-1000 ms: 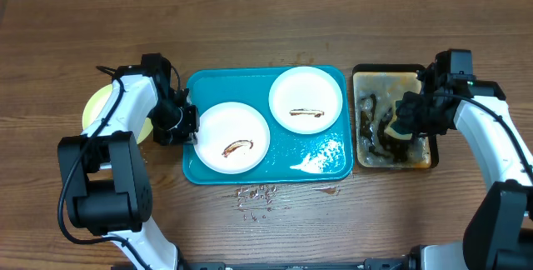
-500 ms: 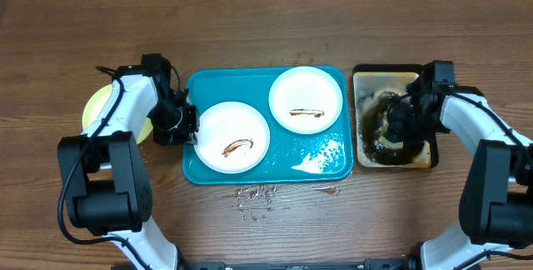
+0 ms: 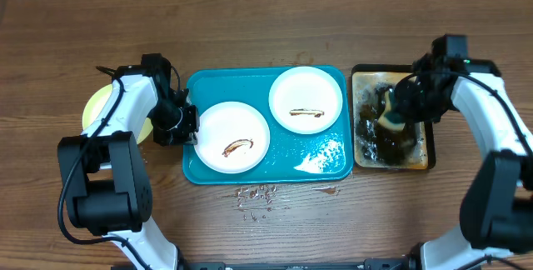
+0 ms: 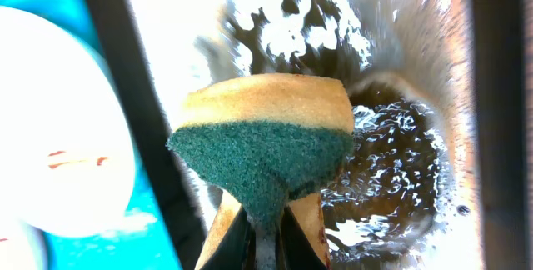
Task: Clean dirty plates on tray and stack at the side
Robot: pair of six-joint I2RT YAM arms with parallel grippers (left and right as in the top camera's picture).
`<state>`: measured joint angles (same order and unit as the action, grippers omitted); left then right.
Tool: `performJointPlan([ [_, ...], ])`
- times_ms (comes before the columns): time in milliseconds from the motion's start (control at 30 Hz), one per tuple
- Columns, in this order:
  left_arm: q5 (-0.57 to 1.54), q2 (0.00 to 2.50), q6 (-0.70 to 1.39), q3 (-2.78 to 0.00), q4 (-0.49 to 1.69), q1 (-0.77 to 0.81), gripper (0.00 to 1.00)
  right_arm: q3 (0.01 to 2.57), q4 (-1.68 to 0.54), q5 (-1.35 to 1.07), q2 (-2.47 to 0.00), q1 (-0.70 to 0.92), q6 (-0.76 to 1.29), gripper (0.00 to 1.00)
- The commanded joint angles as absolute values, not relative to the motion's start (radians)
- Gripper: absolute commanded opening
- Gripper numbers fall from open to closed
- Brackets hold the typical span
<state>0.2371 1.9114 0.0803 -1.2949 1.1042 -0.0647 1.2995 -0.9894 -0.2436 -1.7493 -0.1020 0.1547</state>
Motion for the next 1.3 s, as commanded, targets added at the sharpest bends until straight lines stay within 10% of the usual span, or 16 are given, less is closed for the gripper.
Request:
performJointPlan([
  [0, 0.256, 1.911, 0.102, -1.298, 1.106, -0.057, 0.04, 1.326, -1.010, -0.236, -1.678, -0.093, 0.141, 0.04],
  [200, 0.256, 1.911, 0.102, -1.298, 1.106, -0.057, 0.04, 1.326, -1.090, -0.466, -1.675, -0.041, -0.111, 0.04],
  [300, 0.256, 1.911, 0.102, -1.298, 1.107, -0.057, 0.04, 1.326, -1.096, -0.031, -1.676, -0.002, 0.265, 0.04],
  [667, 0.255, 1.911, 0.102, -1.298, 1.103, -0.057, 0.04, 1.326, -1.056, -0.295, -1.676, 0.093, 0.096, 0.04],
  [1267, 0.255, 1.911, 0.102, -1.298, 1.099, -0.052, 0.04, 1.326, -0.583, -0.379, -1.780, 0.704, 0.247, 0.04],
])
